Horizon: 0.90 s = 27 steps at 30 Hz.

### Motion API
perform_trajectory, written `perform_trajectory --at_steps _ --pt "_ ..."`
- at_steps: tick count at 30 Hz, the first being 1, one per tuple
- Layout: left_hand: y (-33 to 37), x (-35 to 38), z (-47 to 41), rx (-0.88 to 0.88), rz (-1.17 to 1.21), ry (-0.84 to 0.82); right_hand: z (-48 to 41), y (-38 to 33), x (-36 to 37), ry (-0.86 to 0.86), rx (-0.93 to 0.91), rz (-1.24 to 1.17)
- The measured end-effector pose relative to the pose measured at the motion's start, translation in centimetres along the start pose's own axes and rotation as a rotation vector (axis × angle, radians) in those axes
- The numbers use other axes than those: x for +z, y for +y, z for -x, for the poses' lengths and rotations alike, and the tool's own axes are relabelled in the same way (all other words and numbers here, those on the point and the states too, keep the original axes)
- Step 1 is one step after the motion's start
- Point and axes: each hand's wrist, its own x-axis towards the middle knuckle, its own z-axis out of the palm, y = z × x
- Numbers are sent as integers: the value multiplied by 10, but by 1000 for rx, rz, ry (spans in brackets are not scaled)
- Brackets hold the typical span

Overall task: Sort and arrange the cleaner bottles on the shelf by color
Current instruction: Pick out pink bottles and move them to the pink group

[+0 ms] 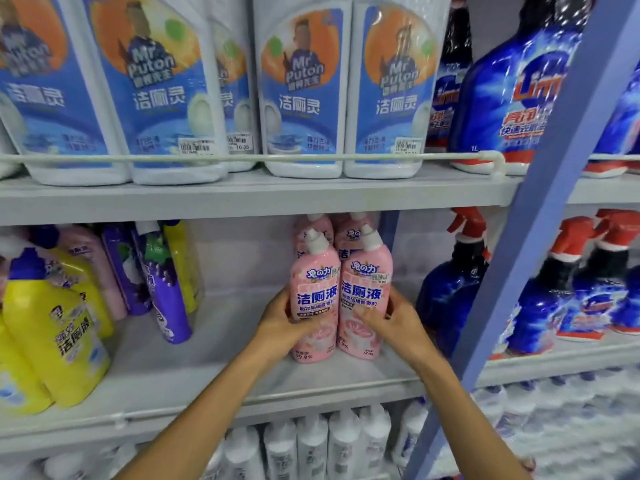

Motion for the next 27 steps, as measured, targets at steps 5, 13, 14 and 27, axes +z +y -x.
perform_trajectory --at_steps 5,13,14,27 --pt "-29 -1 5 -6 -127 115 0 13 -2 60 -57 290" --pt "-22 -3 -19 -91 -237 164 -21 16 -10 -11 -169 360" --pt "-22 -2 -20 -102 -267 202 -22 20 -7 34 -188 347" --pt "-29 8 -43 -62 -248 240 -52 16 19 84 46 159"
